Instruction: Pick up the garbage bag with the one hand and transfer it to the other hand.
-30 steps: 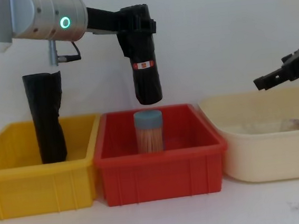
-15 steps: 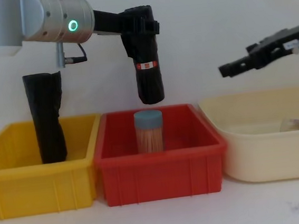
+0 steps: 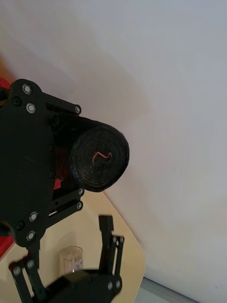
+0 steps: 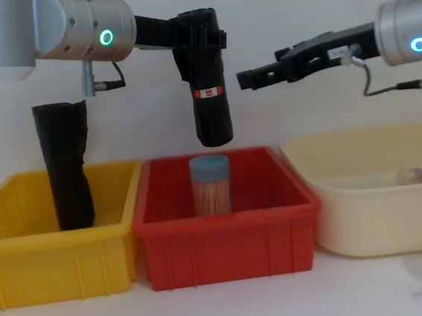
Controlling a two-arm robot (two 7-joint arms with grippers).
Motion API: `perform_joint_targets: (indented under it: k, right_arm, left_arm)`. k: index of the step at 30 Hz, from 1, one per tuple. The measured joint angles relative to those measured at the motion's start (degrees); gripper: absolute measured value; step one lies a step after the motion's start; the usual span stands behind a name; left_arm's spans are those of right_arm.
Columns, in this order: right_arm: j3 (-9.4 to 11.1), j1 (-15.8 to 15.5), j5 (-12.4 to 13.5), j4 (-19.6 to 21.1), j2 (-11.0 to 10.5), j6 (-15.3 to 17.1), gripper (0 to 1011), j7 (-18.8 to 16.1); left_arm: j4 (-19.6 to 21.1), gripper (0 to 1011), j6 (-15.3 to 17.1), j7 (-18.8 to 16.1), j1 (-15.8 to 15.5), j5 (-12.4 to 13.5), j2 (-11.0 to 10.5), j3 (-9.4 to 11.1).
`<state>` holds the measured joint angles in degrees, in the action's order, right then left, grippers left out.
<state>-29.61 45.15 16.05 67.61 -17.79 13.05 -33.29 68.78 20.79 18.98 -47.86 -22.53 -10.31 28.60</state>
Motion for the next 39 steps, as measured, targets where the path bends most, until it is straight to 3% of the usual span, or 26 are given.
perform_joint_targets:
  k: [21,39]
  right_arm:
    - [-2.43,8.2,1.2,-19.56,8.62,-8.61,1000,-4.45]
    - [-1.91,13.62,1.32,-31.93,14.08,-13.94,1000,-5.44]
  left_arm:
    - [-0.26,487,-0.23,-0.05,-0.12,0.11,0.11,0.1]
    - [-0.32,487,-0.27,-0.04,-0.14,0.1,0.13,0.1]
